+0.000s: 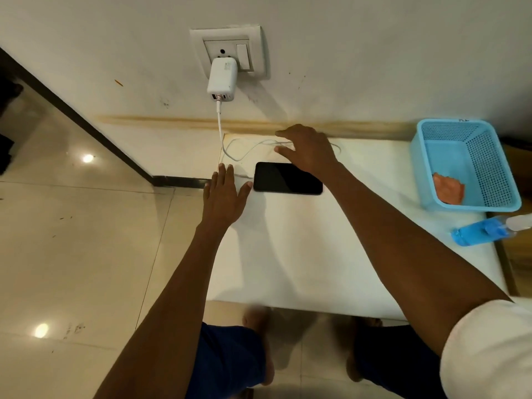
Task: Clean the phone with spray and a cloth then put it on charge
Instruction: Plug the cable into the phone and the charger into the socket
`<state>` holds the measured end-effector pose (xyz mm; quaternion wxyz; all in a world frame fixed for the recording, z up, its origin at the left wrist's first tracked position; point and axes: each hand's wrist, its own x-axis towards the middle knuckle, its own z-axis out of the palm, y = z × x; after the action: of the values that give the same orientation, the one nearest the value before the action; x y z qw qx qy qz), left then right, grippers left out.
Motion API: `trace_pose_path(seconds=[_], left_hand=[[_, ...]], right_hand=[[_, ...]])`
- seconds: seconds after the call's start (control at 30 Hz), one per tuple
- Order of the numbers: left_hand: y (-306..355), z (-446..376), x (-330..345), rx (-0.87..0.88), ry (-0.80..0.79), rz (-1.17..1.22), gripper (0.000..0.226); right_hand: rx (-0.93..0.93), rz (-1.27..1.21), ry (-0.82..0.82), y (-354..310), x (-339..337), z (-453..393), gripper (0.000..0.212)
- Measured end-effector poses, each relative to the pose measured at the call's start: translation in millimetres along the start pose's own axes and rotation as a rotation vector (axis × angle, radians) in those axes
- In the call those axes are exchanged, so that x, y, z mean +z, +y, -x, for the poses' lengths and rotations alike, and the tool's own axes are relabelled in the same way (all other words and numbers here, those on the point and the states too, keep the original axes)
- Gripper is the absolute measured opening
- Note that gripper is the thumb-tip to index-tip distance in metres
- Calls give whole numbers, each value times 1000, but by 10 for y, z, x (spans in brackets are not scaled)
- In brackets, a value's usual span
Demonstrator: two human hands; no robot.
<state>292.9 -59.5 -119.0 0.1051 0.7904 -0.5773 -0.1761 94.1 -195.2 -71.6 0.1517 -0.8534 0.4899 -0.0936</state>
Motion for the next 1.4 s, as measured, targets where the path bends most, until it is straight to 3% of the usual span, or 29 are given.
trace_pose_path(seconds=[0.17,0.3,0.57,0.8,1.07,1.17,1.3,1.4], left_hand=[[-20,-45,-7,-29,7,35,71],[-55,-39,-22,-25,7,51,71],[-135,-42,-45,-9,-7,39,68],[-111,-81,-72,25,89,83,63],[42,-352,-242,43,221,483,60],[68,-570,-291,97,151,449,60],[77,-847,-291,192,6,346,56],[57,-1006,-232,220,56,267,49]], right_hand=[[-118,67,-19,-335,15,-186,51],[-194,81,71,-499,53,-232,27],[-4,73,109,-533,-13,-458,30],[115,-37,-1,-360,-43,-497,33],[49,-109,-85,-77,-27,-269,55],[57,-70,-91,36,42,-186,61],[117,20,-99,271,81,-87,53],[150,67,-95,403,66,-44,55]])
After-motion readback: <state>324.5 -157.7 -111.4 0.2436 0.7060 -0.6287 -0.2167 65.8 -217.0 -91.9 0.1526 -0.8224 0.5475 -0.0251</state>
